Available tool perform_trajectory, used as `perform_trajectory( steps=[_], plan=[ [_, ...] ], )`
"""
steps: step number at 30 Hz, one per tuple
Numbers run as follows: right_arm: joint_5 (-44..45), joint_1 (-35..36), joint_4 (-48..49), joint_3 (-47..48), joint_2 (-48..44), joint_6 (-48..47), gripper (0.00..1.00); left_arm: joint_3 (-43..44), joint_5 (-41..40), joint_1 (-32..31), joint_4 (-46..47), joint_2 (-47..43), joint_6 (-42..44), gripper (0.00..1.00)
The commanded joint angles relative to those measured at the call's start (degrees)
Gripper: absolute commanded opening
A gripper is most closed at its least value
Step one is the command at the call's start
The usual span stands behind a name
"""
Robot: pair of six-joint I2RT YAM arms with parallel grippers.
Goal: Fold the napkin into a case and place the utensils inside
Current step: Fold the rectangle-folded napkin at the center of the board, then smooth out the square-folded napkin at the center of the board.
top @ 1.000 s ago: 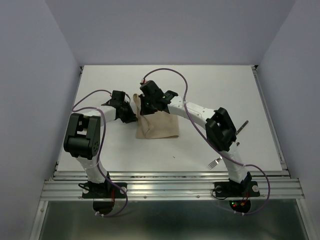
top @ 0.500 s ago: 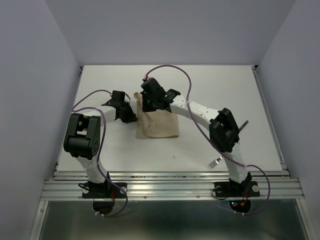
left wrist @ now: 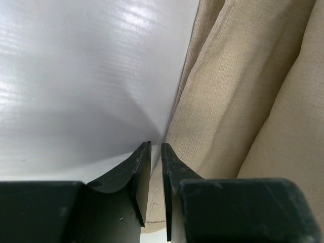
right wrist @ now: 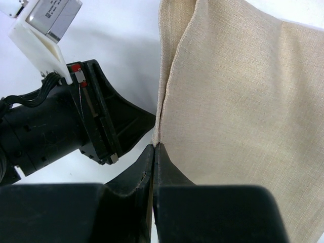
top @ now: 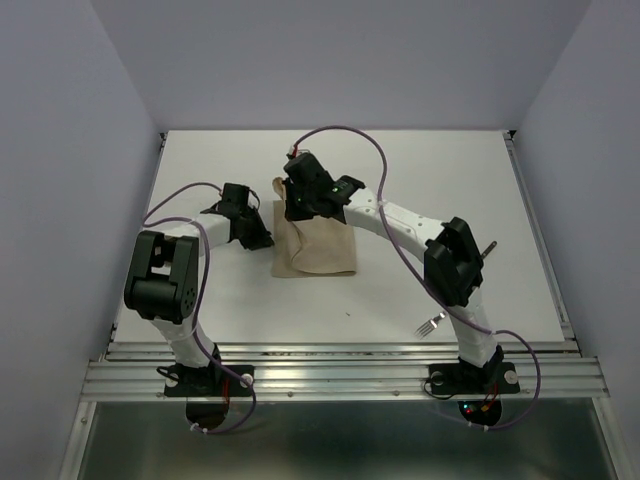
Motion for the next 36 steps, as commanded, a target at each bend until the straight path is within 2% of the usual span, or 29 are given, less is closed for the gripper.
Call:
perform_trajectory(
  steps=[1,6,7,8,9,10,11,13,15,17,19,20,22,24,27,30,32,36],
  plan=[
    [-1.32,0.57,0.75,1.87,1.18,0.28,0.01,-0.93,-1.22,-0.25,-2.24,-3.99,0.69,0.26],
    [-2.81,0.57,1.37,1.95,2.06,0.46,0.01,-0.67,-2.53,0.11,-3.82,-5.75,0.43,0.26],
    [-3.77,0.57,1.37,2.22,2.32,0.37,0.03,-0.49,-2.88,0.28,-4.26,-6.27,0.43,0.27],
    [-4.3,0.57,1.28,2.57,2.59,0.37,0.1,-0.32,-3.24,0.46,-5.22,-7.76,0.25,0.28],
    [-5.18,0.57,1.19,3.01,2.94,0.37,0.35,0.03,-4.28,0.63,-5.75,-8.64,0.17,0.3],
    [-5.27,0.57,1.1,3.18,2.94,0.29,0.43,0.3,-4.82,0.89,-6.45,-9.52,-0.1,0.31],
    [-4.84,0.57,1.02,3.19,2.59,0.28,0.44,0.91,-5.43,1.33,-7.68,-11.62,-0.36,0.31],
    [-1.34,0.57,1.02,1.97,-0.21,0.2,0.52,1.53,-7.45,1.69,-8.83,-13.74,-0.62,0.32],
    [0.61,-0.04,1.1,0.73,-2.59,-0.33,0.54,2.75,-8.68,1.86,-10.5,-16.11,-0.63,0.33],
    [2.37,-1.27,1.54,-3.83,-7.06,-0.51,0.52,3.72,-9.3,1.95,-11.38,-17.18,-0.45,0.34],
    [2.9,-3.99,2.68,-11.18,-11.88,-0.07,0.44,4.6,-8.25,1.95,-11.03,-17.53,0.16,0.34],
    [2.99,-4.95,3.38,-11.23,-13.39,0.11,0.42,4.95,-7.73,1.95,-10.77,-17.09,0.43,0.34],
    [2.03,-8.19,5.22,-20.51,-16.38,1.16,0.31,5.48,-5.02,1.78,-10.07,-15.95,0.78,0.34],
    [1.76,-9.53,6.37,-28.84,-20.16,1.51,0.24,5.83,-3.51,1.51,-8.92,-13.58,1.04,0.34],
    [1.23,-10.24,8.13,-38.08,-24.39,2.48,0.2,5.4,-1.05,0.99,-7.52,-11.12,1.39,0.33],
    [-2.36,-10.24,10.76,-44.86,-26.93,3.97,0.16,3.82,-0.25,0.2,-6.03,-9.71,1.22,0.33],
    [-3.16,-10.24,12.08,-47.17,-27.56,4.41,0.11,2.33,0.19,-0.42,-4.89,-9.18,0.78,0.32],
    [-5.53,-10.24,14.1,-50.16,-28.08,4.68,0.08,0.39,0.1,-2.0,-3.21,-8.13,0.08,0.32]
  ],
)
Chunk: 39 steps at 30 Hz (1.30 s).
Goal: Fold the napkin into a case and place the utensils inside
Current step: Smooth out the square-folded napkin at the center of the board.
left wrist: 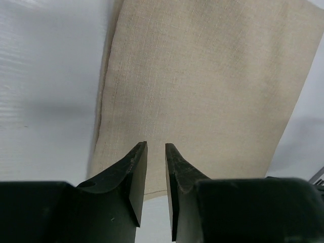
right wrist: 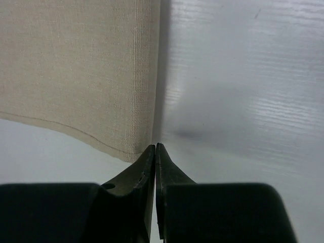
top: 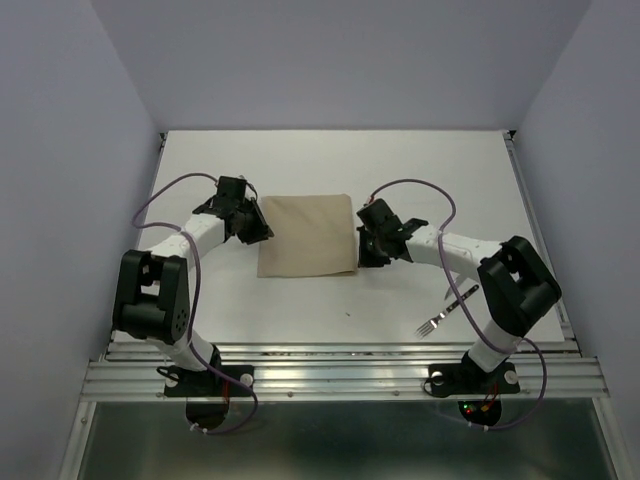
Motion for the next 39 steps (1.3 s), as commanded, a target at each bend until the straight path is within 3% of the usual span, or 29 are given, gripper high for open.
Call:
perform_trajectory(
  steps=[1,9,17,19,22,27,39],
  plan=[
    [-3.24,0.47,6.42,-1.23,-3.28,0.96,0.08,-1.71,0.84,-1.76,3.02,0.55,-0.16,0.32],
    [-2.8,1.7,8.17,1.13,-5.22,1.75,0.08,-2.59,-0.03,-3.26,4.69,4.51,-0.69,0.31],
    [-5.97,2.76,7.3,7.82,3.39,-1.06,0.08,-0.93,-0.65,-3.52,4.17,3.98,-0.78,0.31],
    [-4.92,2.76,6.43,8.09,5.41,-1.15,0.08,0.13,-0.39,-3.52,3.64,4.42,-0.43,0.31],
    [4.46,2.76,1.42,8.27,6.65,0.43,0.07,1.1,-0.21,-3.52,3.11,4.77,-0.08,0.31],
    [8.89,1.35,0.88,3.35,5.6,2.81,0.08,1.98,-0.65,-3.52,2.32,5.74,0.71,0.31],
    [3.63,1.35,3.34,6.94,-1.7,1.05,0.06,8.82,-0.04,-3.52,0.3,9.34,1.86,0.31]
  ],
)
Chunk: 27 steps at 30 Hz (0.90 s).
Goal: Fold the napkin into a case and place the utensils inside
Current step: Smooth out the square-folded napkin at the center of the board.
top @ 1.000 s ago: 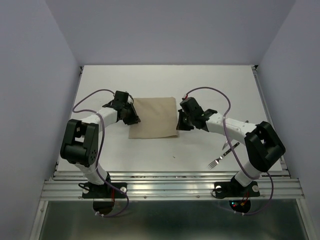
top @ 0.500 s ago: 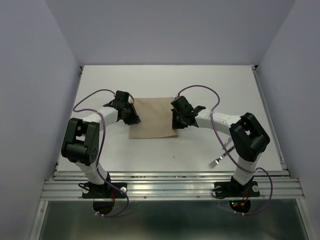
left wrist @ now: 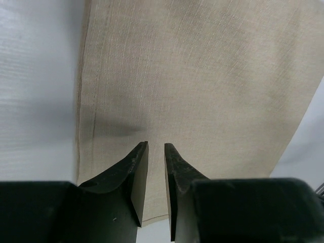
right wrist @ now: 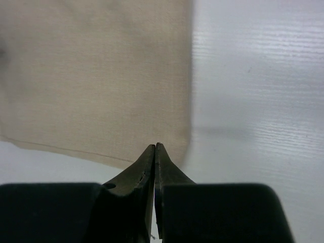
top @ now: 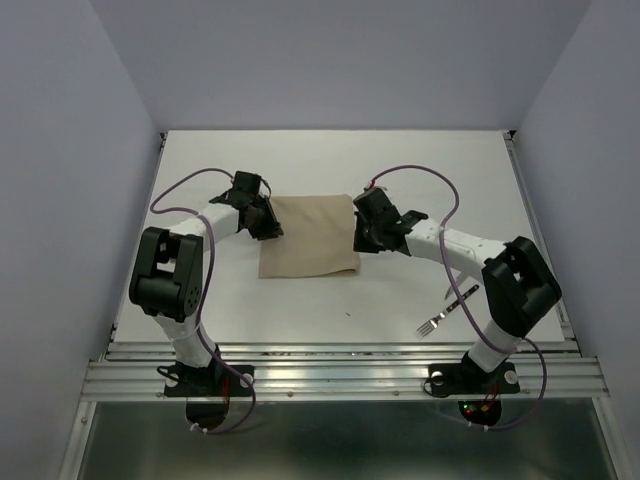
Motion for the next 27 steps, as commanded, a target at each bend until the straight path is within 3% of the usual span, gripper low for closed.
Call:
perform_trajectory(
  steps=[1,5,10,15,22,27],
  plan=[
    [-2.59,0.04,2.14,4.17,-2.07,-1.72,0.06,4.83,0.05,-0.24,-1.36,0.62,1.42,0.31],
    [-5.5,1.09,2.05,3.83,0.03,-1.99,0.05,6.33,0.4,-0.24,-1.8,1.68,1.42,0.31],
    [-10.33,1.09,4.86,-3.71,0.22,-0.06,0.05,6.86,0.23,-0.24,-2.42,2.56,1.86,0.31],
    [-8.32,1.09,4.34,-7.6,0.13,0.65,0.04,6.77,0.23,-0.24,-2.42,3.44,1.69,0.31],
    [-1.92,1.09,1.7,-2.26,-4.52,-1.02,0.03,9.58,0.49,-0.24,-3.38,4.31,1.77,0.31],
    [-2.16,-1.62,1.44,6.53,0.03,-2.69,0.04,15.2,-0.56,-0.24,-5.49,7.3,2.56,0.31]
  ],
)
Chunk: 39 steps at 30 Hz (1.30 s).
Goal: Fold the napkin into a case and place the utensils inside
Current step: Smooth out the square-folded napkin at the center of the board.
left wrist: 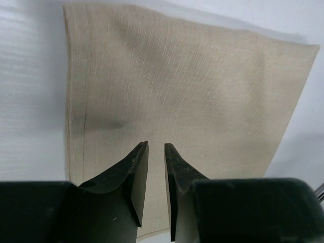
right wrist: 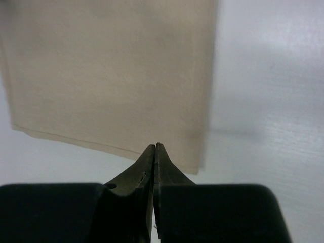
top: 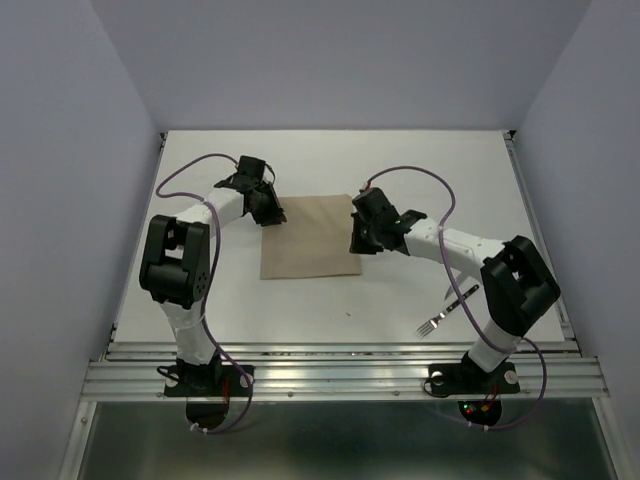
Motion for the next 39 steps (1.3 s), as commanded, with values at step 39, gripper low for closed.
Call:
perform_trajectory(
  steps=[39],
  plan=[
    [-4.24,-14.46,0.45,37.98,33.07,-3.33,0.01,19.32,1.68,1.16,-3.54,15.76,2.9,0.3]
  ],
)
